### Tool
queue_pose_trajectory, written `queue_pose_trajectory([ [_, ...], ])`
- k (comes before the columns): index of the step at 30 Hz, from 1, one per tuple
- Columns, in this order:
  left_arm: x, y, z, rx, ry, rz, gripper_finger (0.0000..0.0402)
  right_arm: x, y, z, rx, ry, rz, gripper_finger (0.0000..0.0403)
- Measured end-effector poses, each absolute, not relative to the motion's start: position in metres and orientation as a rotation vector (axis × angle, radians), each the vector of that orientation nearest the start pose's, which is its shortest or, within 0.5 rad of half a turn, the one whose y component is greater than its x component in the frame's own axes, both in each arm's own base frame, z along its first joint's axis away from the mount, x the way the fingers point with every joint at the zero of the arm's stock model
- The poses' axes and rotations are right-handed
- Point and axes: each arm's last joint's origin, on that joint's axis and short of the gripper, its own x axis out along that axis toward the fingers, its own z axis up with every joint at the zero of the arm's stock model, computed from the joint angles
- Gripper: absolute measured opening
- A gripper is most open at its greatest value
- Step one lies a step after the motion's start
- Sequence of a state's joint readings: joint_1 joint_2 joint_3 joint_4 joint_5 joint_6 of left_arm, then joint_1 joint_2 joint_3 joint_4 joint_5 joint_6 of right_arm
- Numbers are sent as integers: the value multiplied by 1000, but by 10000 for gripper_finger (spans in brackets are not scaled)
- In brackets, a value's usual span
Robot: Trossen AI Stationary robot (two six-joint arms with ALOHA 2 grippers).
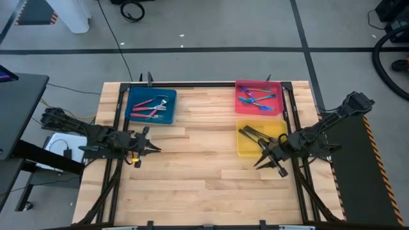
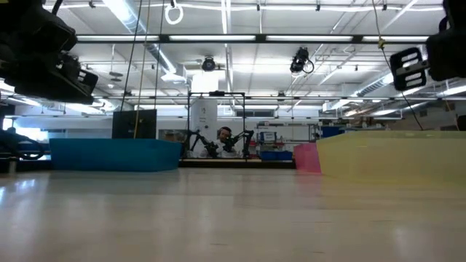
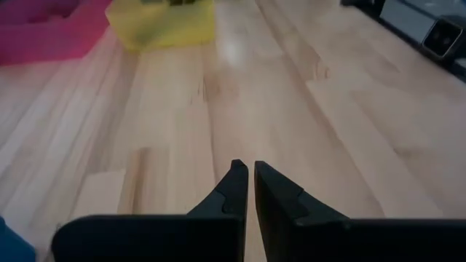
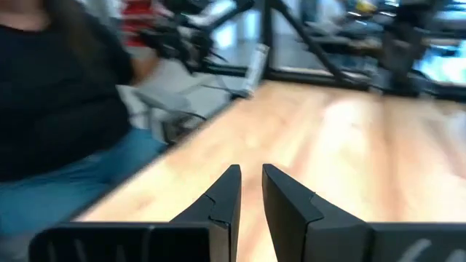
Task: Sort silverware by color (type)
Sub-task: Return to Home Position
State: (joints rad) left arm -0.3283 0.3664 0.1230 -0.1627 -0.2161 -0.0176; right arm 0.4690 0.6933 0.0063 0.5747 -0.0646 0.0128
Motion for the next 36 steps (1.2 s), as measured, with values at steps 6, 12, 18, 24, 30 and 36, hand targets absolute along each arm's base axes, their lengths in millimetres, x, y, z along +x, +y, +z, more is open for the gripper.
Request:
queue_pose_trajectory([
  [6, 109, -31, 158, 68, 408, -102, 27, 126, 61, 150, -38, 135, 384, 65],
  [12, 109, -31, 158, 73, 407, -103, 27, 126, 61, 150, -38, 133, 382, 65],
  [18, 108, -31, 160, 69, 392, -105, 27, 126, 61, 151, -36, 128, 382, 65],
  [24, 104, -28, 167, 47, 315, -101, 27, 118, 57, 167, 0, -1, 383, 65],
  [30, 99, -25, 175, 20, 227, -91, 27, 111, 52, 179, 32, -114, 372, 65],
  [36, 93, -18, 181, -6, 142, -36, 27, 104, 41, 191, 59, -239, 311, 65],
])
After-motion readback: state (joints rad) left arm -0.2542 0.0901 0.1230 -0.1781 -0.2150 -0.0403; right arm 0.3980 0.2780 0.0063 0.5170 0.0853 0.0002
